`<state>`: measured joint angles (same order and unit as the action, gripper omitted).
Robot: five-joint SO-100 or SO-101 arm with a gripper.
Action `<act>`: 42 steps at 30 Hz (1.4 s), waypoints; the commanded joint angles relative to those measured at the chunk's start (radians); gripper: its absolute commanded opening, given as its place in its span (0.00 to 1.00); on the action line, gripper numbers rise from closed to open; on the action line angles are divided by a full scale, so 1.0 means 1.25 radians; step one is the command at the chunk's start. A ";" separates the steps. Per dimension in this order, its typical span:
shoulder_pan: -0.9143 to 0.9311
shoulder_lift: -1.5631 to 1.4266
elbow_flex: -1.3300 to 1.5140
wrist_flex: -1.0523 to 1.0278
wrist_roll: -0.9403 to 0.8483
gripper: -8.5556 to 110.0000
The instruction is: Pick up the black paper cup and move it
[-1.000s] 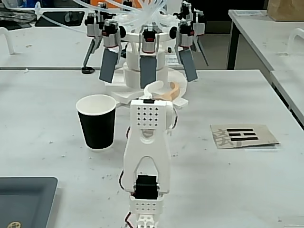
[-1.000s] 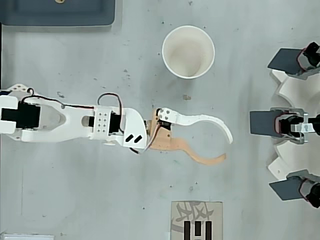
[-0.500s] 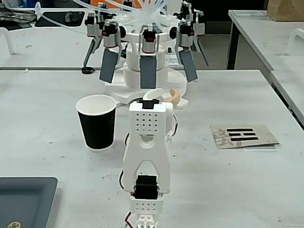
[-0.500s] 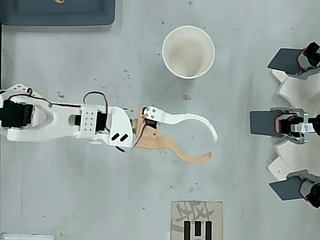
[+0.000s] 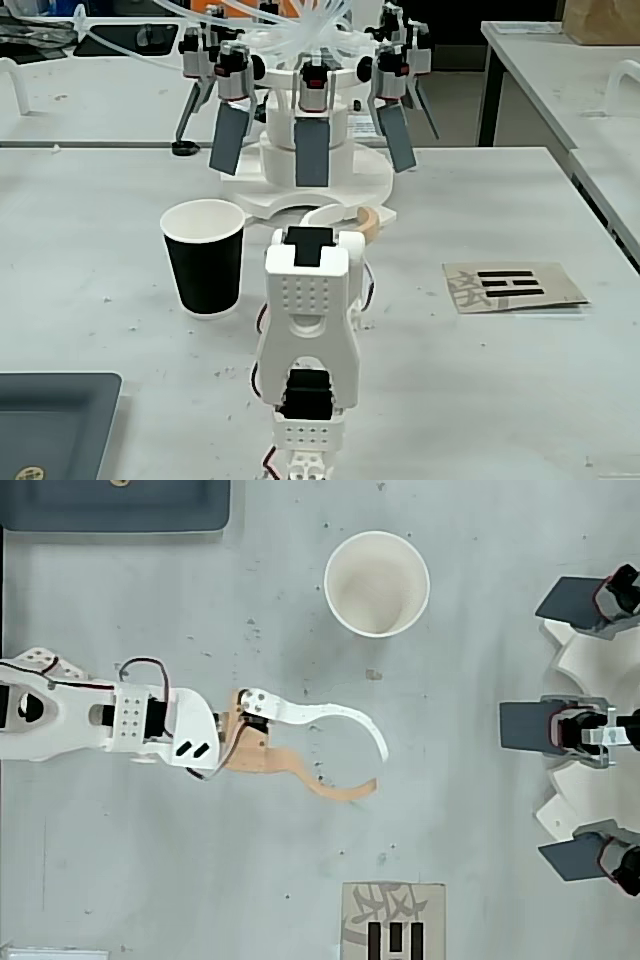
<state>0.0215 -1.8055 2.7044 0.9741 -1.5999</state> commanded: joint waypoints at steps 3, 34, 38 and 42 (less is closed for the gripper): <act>0.010 -0.104 0.076 0.037 0.023 0.08; -0.066 -0.255 0.335 0.177 0.053 0.40; -0.125 -0.243 0.335 0.182 0.064 0.41; -0.157 -0.218 0.335 0.190 0.056 0.42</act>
<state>-0.1534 -2.0862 3.1094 1.1858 -1.5263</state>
